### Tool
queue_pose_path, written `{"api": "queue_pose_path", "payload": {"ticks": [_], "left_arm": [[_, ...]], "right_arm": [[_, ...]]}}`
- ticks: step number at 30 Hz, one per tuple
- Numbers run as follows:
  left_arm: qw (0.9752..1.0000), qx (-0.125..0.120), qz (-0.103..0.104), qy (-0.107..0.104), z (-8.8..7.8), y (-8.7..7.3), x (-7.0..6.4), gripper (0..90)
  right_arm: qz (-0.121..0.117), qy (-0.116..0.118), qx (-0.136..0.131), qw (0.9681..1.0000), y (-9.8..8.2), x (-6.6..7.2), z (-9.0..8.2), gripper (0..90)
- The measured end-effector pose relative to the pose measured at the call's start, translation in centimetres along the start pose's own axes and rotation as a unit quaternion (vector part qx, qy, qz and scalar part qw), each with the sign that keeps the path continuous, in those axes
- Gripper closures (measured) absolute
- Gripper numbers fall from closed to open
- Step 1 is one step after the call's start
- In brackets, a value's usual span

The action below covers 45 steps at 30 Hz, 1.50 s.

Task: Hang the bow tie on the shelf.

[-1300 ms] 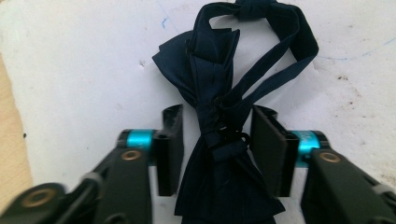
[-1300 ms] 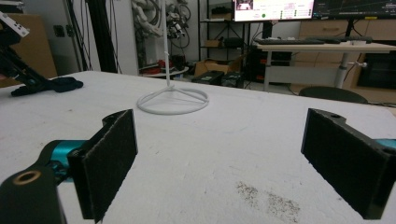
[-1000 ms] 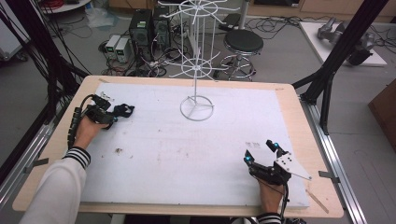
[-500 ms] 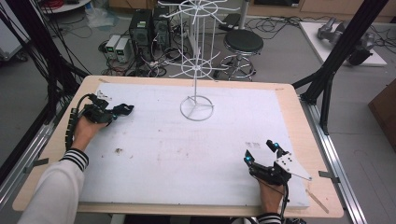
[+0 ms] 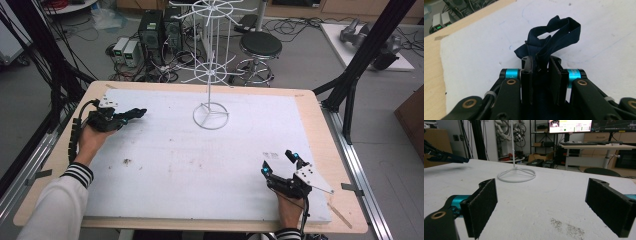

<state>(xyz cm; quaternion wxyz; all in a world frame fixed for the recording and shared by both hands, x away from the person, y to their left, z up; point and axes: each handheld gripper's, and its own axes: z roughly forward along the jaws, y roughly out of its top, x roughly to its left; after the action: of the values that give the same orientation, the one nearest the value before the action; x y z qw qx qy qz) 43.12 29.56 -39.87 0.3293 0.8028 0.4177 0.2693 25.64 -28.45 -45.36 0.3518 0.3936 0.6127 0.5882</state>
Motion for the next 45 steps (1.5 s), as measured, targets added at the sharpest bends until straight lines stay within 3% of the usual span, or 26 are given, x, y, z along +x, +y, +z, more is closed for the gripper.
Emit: {"api": "queue_pose_path", "payload": {"ticks": [8, 20, 26, 29, 36, 37, 41, 44, 45], "left_arm": [[0.9984, -0.053, -0.012, -0.017, -1.2, 0.4, -0.2, 76.7], [0.9941, -0.102, -0.008, -0.037, -2.4, 1.4, -1.2, 78.3], [0.9882, -0.142, -0.009, -0.056, -3.3, 2.6, -2.1, 78.2], [0.9832, -0.174, -0.007, -0.055, -3.8, 3.2, -2.6, 78.2], [0.9785, -0.198, 0.004, -0.057, -4.3, 4.3, -3.9, 78.2], [0.9766, -0.208, 0.005, -0.056, -4.4, 4.7, -4.2, 78.2], [0.9738, -0.221, 0.005, -0.053, -4.6, 5.4, -4.8, 78.2], [0.9695, -0.239, 0.006, -0.055, -4.9, 6.5, -5.6, 78.2], [0.9695, -0.239, 0.006, -0.055, -4.9, 6.5, -5.6, 78.2]], "right_arm": [[0.000, 0.000, 0.000, 1.0000, 0.0, 0.0, 0.0, 9.7], [-0.001, 0.000, 0.000, 1.0000, 0.0, 0.0, 0.0, 9.8], [-0.001, 0.000, 0.000, 1.0000, 0.0, 0.0, 0.0, 9.8], [-0.001, 0.000, -0.001, 1.0000, 0.0, 0.0, 0.0, 9.7], [-0.002, 0.000, -0.001, 1.0000, 0.0, 0.0, 0.0, 9.7], [-0.002, 0.000, -0.002, 1.0000, 0.0, 0.0, 0.0, 9.7], [-0.002, 0.000, -0.001, 1.0000, 0.0, 0.0, 0.0, 9.7], [-0.003, 0.000, -0.002, 1.0000, 0.0, 0.0, 0.0, 9.7], [-0.003, 0.000, -0.002, 1.0000, 0.0, 0.0, 0.0, 9.7]]}}
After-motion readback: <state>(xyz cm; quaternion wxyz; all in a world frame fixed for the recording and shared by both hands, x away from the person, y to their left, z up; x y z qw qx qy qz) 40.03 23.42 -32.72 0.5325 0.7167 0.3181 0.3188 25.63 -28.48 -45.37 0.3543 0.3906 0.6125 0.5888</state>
